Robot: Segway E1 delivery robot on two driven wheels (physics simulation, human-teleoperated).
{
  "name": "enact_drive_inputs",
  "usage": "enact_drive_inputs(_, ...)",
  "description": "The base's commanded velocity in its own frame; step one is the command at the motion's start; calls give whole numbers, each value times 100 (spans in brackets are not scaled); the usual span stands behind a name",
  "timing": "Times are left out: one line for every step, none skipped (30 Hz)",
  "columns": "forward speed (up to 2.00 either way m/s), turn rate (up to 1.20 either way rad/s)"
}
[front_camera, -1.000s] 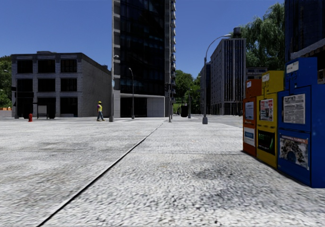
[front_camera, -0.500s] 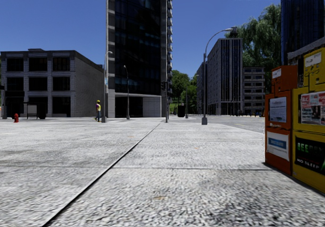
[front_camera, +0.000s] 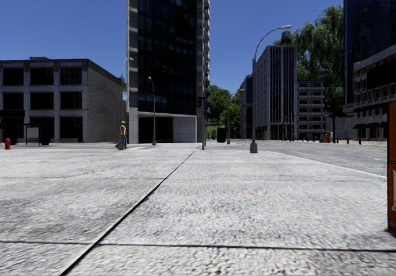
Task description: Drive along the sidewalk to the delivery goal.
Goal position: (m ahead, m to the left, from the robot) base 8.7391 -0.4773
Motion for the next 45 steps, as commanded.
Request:
enact_drive_inputs(200, 0)
enact_drive_inputs(200, 0)
enact_drive_inputs(200, 0)
enact_drive_inputs(200, 0)
enact_drive_inputs(200, -22)
enact_drive_inputs(200, -41)
enact_drive_inputs(200, -47)
enact_drive_inputs(200, -49)
enact_drive_inputs(200, -49)
enact_drive_inputs(200, -49)
enact_drive_inputs(200, -49)
enact_drive_inputs(200, -49)
enact_drive_inputs(200, -28)
enact_drive_inputs(200, -28)
enact_drive_inputs(200, -1)
enact_drive_inputs(200, 0)
enact_drive_inputs(200, 0)
enact_drive_inputs(200, 0)
enact_drive_inputs(200, 0)
enact_drive_inputs(200, 0)
enact_drive_inputs(200, 0)
enact_drive_inputs(200, 0)
enact_drive_inputs(200, 0)
enact_drive_inputs(200, 0)
enact_drive_inputs(200, 0)
enact_drive_inputs(200, 0)
enact_drive_inputs(200, 0)
enact_drive_inputs(200, 0)
enact_drive_inputs(200, 0)
enact_drive_inputs(200, 0)
enact_drive_inputs(200, 0)
enact_drive_inputs(200, 0)
enact_drive_inputs(200, 0)
enact_drive_inputs(200, 0)
enact_drive_inputs(200, 0)
enact_drive_inputs(200, 0)
enact_drive_inputs(200, 0)
enact_drive_inputs(200, 0)
enact_drive_inputs(200, 0)
enact_drive_inputs(200, 0)
enact_drive_inputs(200, 0)
enact_drive_inputs(200, 0)
enact_drive_inputs(200, 0)
enact_drive_inputs(200, 0)
enact_drive_inputs(200, 0)
